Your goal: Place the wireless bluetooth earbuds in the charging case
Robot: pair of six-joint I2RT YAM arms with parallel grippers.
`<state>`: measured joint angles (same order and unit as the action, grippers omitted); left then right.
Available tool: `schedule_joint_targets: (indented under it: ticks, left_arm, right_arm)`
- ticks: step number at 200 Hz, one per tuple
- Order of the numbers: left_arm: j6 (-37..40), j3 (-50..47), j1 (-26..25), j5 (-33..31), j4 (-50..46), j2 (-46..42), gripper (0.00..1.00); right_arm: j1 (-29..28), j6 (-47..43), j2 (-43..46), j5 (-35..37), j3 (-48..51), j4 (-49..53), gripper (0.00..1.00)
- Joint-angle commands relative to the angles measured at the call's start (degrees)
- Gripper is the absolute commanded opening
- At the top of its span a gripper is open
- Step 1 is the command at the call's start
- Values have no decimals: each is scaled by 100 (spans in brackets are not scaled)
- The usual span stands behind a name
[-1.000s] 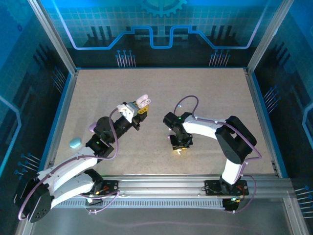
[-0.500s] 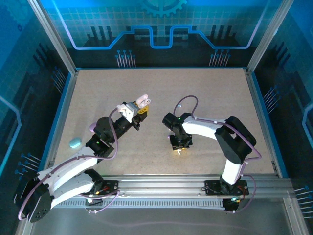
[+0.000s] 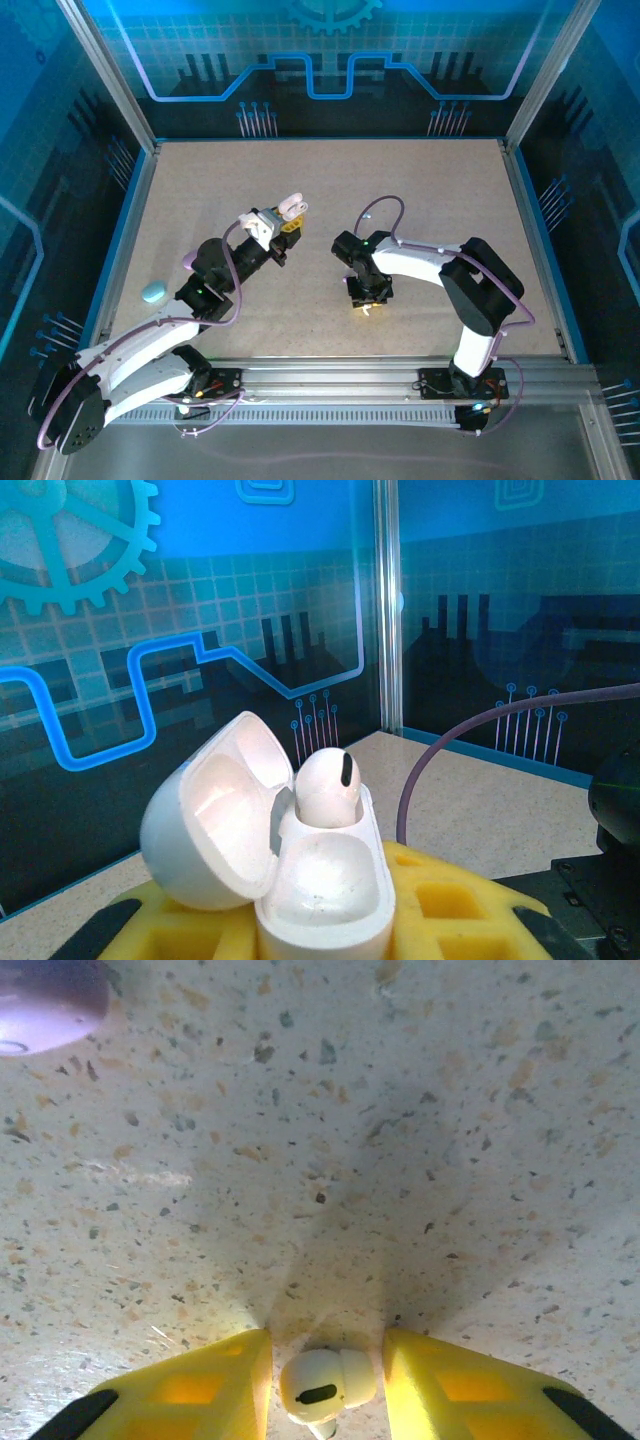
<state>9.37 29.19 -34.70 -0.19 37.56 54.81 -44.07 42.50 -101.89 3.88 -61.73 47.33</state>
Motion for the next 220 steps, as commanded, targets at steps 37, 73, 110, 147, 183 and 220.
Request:
schedule_joint_targets:
  ticks: [37,73,110,147,183,220]
  left_arm:
    - [-35,182,33,95,230,52,23]
    - [-35,192,32,94,240,74,23]
    - [-30,184,33,71,243,83,23]
    - [-27,195,33,74,243,100,23]
    - [-62,208,32,115,252,169,23]
    - [-300,257,30,235,385,400,23]
  right_arm:
    - [-14,162,88,-60,82,54,36]
    - [-19,160,-94,-152,112,-13,35]
    - [-15,129,-118,-186,135,-11,34]
    - [-14,140,-100,-135,142,-31,32]
    - [12,43,226,84,143,-57,30]
    - [189,-85,1260,455,154,-143,30]
